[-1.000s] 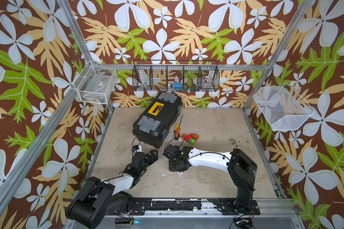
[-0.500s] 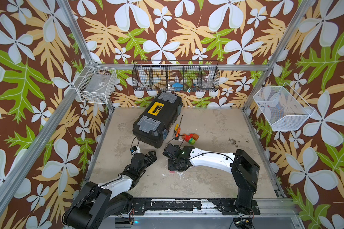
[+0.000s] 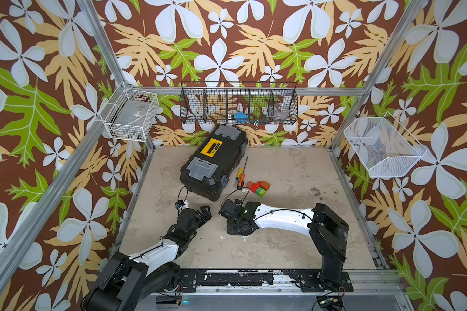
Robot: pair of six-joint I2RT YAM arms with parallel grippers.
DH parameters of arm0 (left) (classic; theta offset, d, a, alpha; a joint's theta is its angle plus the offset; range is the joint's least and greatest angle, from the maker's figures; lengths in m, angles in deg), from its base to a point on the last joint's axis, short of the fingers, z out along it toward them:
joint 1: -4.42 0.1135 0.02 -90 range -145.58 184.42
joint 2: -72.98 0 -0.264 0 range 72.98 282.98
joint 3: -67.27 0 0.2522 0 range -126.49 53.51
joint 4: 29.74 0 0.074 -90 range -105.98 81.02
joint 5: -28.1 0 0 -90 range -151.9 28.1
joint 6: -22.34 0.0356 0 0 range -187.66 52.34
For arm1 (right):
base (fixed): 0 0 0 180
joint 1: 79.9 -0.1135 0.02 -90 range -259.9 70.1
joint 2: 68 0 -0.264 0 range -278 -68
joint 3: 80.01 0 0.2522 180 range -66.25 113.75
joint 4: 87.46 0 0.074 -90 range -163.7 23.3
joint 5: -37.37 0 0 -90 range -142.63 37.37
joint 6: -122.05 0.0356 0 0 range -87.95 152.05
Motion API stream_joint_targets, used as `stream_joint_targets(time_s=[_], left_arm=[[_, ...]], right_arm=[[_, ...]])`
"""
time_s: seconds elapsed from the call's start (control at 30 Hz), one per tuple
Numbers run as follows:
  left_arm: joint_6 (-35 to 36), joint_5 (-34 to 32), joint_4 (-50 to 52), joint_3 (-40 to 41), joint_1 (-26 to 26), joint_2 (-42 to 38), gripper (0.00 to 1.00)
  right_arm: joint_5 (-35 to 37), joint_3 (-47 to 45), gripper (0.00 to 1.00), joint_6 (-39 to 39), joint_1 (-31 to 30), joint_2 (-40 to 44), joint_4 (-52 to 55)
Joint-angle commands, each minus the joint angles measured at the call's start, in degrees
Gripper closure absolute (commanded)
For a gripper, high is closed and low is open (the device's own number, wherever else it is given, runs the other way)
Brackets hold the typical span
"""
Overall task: Assemble the letter h with lego
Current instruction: Assemble the lego brick with the lego brick.
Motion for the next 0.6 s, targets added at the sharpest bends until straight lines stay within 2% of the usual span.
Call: stream_joint_targets(time_s=[0.0, 0.4, 0.57], left_arm=[[-0.23, -0.50, 4.81, 0.12, 0.03, -0.29, 0.01], [-0.41, 0.81, 5.04, 0.86, -0.01, -4.21, 0.01], [-0.45, 0.74, 4.89, 1.11, 0.03, -4.50, 0.02]], right_arm=[[-0.42, -0.01, 0.69, -0.51, -0.09, -1.08, -0.43], [-0.56, 0.68, 0.69, -0.58, -0.19, -0.96, -0.32], [-1.18, 1.92, 0.68, -1.60, -0.35, -4.21, 1.24]])
